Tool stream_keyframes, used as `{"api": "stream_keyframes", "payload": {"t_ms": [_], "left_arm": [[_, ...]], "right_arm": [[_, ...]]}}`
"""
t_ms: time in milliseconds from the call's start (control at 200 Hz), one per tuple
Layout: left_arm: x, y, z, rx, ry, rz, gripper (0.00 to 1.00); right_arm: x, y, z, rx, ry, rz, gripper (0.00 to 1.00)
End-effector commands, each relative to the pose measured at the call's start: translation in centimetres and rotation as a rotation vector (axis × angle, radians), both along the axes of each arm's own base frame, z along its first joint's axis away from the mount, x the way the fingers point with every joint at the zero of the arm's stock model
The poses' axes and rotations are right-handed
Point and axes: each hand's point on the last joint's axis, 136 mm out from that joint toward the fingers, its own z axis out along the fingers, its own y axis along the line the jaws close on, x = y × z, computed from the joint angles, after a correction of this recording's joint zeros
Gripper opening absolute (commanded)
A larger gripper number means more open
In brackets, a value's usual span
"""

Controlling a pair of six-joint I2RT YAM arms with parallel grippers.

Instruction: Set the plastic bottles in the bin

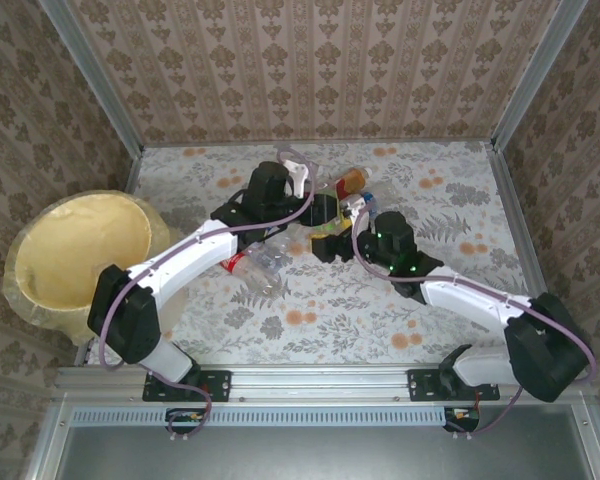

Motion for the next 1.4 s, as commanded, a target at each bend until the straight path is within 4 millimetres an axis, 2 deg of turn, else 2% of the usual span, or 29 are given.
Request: {"api": "stream_keyframes", "payload": {"t_ms": [0, 110, 205, 270, 415, 725, 915, 980, 1060, 1395], "left_arm": [[0.8, 1.5, 1.5, 0.022, -0.053, 0.064, 0.45], [1.1, 2.5, 1.8, 0.053, -0.069, 0.099, 0.44], [1.3, 3.6, 2.8, 0.078, -0.099, 0.121, 0.44], [1.3, 4.5, 3.6, 0.100, -0.122, 0.137, 0.44], [1.1, 6.7, 5.6, 0.132, -0.179, 0.184, 0.44], [-0.1, 13.8, 8.8, 0.285, -0.233, 0.329, 0.45], [-1.9, 17.5, 12.2, 0.332, -0.304, 0.403, 0.45], [-2.4, 19.4, 13.2, 0.382, -0.334, 0.454, 0.45], [-2.8, 22.6, 14.4, 0.471, -0.367, 0.567, 0.46], [-4.9, 33.2, 17.1, 0.849, -0.402, 0.944, 0.48]], "right_arm": [[-1.9, -0.1, 2.5, 0.013, -0.085, 0.053, 1.00], [-1.9, -1.4, 2.9, -0.011, -0.086, -0.008, 1.00], [-1.3, -3.1, 3.1, -0.014, -0.077, -0.106, 1.00], [-1.4, -3.5, 3.5, -0.022, -0.074, -0.119, 1.00], [0.2, -5.6, 3.4, 0.001, -0.047, -0.277, 1.00], [1.8, -7.5, 3.0, 0.025, 0.018, -0.379, 1.00], [2.7, -8.2, 2.4, 0.055, 0.051, -0.399, 1.00], [2.9, -8.3, 2.3, 0.061, 0.049, -0.403, 1.00], [3.3, -8.6, 1.9, 0.063, 0.064, -0.424, 1.00], [4.3, -8.8, 1.7, 0.075, 0.084, -0.439, 1.00]]}}
